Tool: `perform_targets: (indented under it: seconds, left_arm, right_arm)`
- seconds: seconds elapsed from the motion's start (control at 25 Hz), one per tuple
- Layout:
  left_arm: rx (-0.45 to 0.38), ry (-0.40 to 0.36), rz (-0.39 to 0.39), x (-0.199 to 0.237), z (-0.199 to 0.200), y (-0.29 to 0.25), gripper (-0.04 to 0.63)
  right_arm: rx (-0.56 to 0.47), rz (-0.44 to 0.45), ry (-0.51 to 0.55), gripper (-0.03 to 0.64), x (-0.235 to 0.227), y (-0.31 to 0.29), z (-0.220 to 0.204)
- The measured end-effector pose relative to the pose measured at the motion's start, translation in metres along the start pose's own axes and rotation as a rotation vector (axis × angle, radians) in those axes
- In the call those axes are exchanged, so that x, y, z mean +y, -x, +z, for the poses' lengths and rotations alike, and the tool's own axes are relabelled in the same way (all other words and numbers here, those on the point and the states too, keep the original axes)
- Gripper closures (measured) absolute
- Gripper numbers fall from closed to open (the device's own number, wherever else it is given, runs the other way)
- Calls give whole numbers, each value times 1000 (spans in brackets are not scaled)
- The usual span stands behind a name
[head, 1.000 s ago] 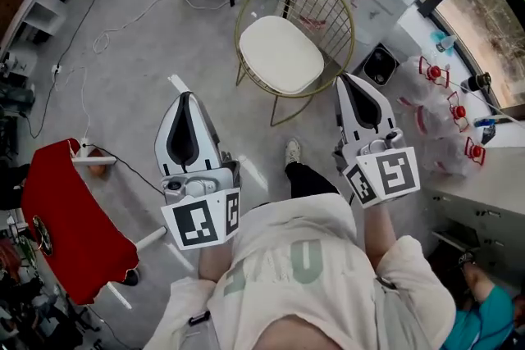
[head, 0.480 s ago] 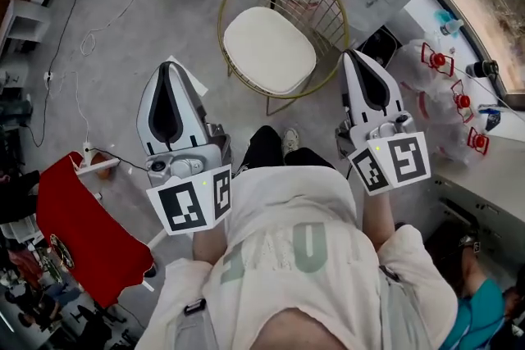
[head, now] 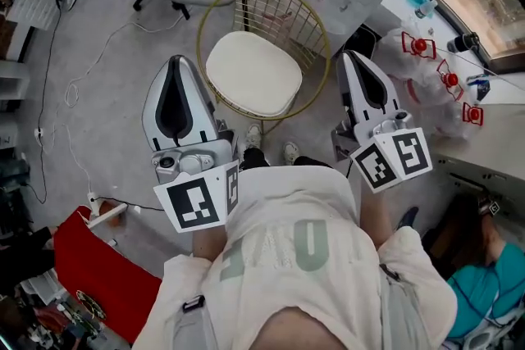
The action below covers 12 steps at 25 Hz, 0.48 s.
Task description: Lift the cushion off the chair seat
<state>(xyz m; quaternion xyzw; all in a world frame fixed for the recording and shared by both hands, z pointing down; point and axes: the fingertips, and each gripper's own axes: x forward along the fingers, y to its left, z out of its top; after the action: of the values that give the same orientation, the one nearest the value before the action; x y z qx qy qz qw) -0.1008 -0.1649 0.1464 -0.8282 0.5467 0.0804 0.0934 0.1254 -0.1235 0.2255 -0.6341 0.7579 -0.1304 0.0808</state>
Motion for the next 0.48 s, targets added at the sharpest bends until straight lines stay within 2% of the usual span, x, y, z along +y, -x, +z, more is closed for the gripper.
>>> perform_targets:
  seconds: [0.2,0.36,0.48]
  left_arm:
    - [-4,40,-67,16,-10,-26,583]
    - [28,68,-115,22,-28,-44,583]
    - [57,72,-187,16,-44,-53,583]
  right_arm:
    - [-14,-66,-45,600,3,-16,-5]
    - [-8,-135,-122,600,-5,-28,-17]
    - [29,-172,-160,597,-13,-37,-34]
